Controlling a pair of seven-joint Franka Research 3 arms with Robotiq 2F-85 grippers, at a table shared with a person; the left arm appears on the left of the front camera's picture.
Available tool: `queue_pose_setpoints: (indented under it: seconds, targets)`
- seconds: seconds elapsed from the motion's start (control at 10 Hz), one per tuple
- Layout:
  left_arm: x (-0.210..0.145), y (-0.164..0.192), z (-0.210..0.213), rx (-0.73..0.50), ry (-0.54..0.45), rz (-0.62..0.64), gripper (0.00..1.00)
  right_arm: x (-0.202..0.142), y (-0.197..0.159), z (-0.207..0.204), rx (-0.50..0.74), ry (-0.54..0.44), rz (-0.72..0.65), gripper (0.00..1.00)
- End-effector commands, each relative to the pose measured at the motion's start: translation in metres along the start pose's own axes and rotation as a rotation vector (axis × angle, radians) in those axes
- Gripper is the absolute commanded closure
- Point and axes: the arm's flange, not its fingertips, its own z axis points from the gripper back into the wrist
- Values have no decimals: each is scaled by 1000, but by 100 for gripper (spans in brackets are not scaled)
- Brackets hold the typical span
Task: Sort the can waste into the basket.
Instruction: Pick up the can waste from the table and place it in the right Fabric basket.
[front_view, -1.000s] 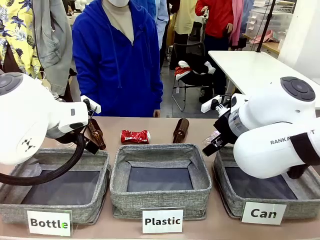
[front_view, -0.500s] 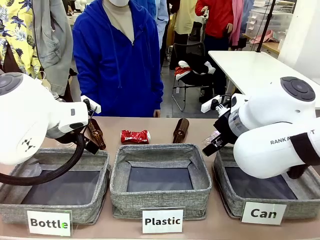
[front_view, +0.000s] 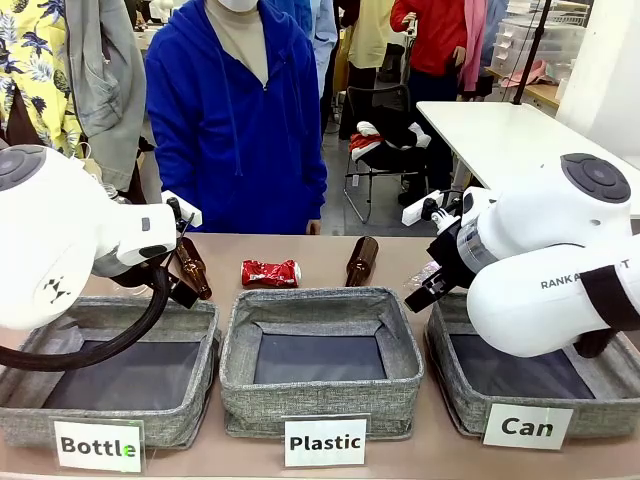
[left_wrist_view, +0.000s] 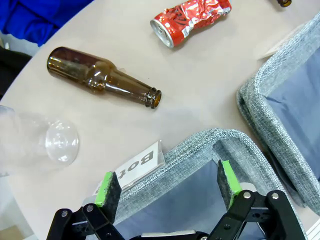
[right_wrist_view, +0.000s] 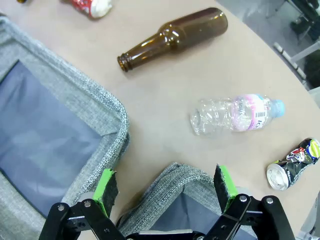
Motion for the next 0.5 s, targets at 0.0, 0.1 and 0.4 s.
queue_pose_setpoints:
  seconds: [0.0, 0.1, 0.4]
  targets:
    - [0, 0, 0, 0, 0, 0, 0, 0, 0, 0, 0, 0, 0, 0]
    - [0, 0, 0, 0, 0, 0, 0, 0, 0, 0, 0, 0, 0, 0]
    - [0, 0, 28, -110, -61, 38, 0, 2, -8, 32, 53, -44, -34, 0]
